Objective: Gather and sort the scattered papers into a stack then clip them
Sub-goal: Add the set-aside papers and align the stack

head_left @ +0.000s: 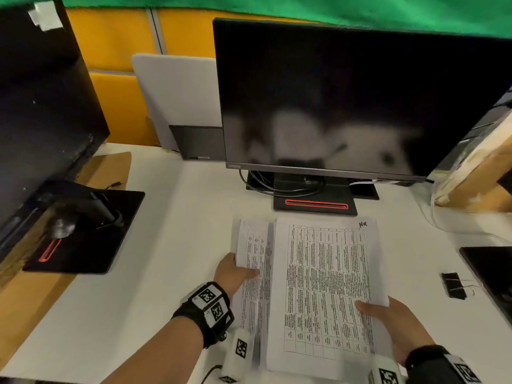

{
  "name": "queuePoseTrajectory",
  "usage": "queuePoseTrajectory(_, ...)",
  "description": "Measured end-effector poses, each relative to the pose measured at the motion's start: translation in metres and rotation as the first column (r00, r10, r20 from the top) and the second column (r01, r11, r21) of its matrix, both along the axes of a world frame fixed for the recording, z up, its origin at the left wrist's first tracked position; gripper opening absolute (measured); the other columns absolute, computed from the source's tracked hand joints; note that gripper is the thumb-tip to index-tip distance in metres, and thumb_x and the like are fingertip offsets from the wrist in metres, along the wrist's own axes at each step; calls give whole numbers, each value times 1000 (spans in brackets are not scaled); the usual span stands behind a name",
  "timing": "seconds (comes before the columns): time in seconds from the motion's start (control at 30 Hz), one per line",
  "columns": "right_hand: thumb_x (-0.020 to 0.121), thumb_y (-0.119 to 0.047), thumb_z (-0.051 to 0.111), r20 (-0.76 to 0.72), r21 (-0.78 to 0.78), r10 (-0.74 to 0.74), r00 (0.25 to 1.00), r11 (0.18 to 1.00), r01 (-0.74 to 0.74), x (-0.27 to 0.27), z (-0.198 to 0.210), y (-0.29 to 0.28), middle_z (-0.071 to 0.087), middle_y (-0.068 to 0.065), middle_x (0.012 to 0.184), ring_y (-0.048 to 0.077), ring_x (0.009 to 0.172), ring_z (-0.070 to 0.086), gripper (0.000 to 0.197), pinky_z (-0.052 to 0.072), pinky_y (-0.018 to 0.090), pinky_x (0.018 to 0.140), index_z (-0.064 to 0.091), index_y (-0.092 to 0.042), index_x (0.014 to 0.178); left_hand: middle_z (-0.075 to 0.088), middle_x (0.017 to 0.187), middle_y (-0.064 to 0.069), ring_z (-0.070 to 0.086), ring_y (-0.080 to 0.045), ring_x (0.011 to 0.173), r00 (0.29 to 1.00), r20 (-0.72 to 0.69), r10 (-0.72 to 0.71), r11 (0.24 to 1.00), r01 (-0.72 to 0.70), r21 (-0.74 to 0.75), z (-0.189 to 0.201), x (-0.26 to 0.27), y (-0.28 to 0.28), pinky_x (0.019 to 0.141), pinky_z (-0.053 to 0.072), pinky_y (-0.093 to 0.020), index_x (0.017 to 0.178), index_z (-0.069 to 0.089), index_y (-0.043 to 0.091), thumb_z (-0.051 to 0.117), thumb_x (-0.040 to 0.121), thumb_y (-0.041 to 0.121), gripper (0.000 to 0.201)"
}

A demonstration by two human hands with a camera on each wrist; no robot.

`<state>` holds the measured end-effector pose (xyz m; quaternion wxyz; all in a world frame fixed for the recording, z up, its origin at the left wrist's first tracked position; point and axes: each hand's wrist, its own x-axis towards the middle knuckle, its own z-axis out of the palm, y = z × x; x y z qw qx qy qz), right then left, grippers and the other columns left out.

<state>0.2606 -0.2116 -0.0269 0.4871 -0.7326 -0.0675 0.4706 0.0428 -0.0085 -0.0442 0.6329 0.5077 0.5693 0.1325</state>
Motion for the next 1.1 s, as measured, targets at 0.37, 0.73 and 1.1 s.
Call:
queuePoseTrajectory(0.37,83,-1,66,2,-23,92,996,996,-92,-26,6,30,74,15,101,35,96,68,30,48,54,95,65,-2,112,64,126,-11,59,-27,117,978,197,70,950,-5,-313,11,-5,13,109,37,-44,130,57,16,37,90,60,63)
queuePoseTrajectory(0.73,84,-1,66,37,-84,126,991,989,-123,-39,-17,46,71,12,98,26,87,67,31,52,32,66,62,-2,114,37,147,-14,43,-24,127,981,-149,-122,992,118,-33,-2,8,3,102,36,-30,146,20,0,55,92,26,68)
queuePoseTrajectory(1.1,90,-18,59,379,-173,230,896,969,-176,-49,-21,54,58,6,113,24,100,59,39,51,30,79,47,-12,127,59,106,-14,54,-22,84,978,-205,26,990,4,143,-10,18,-9,67,49,-30,119,47,0,48,89,5,31)
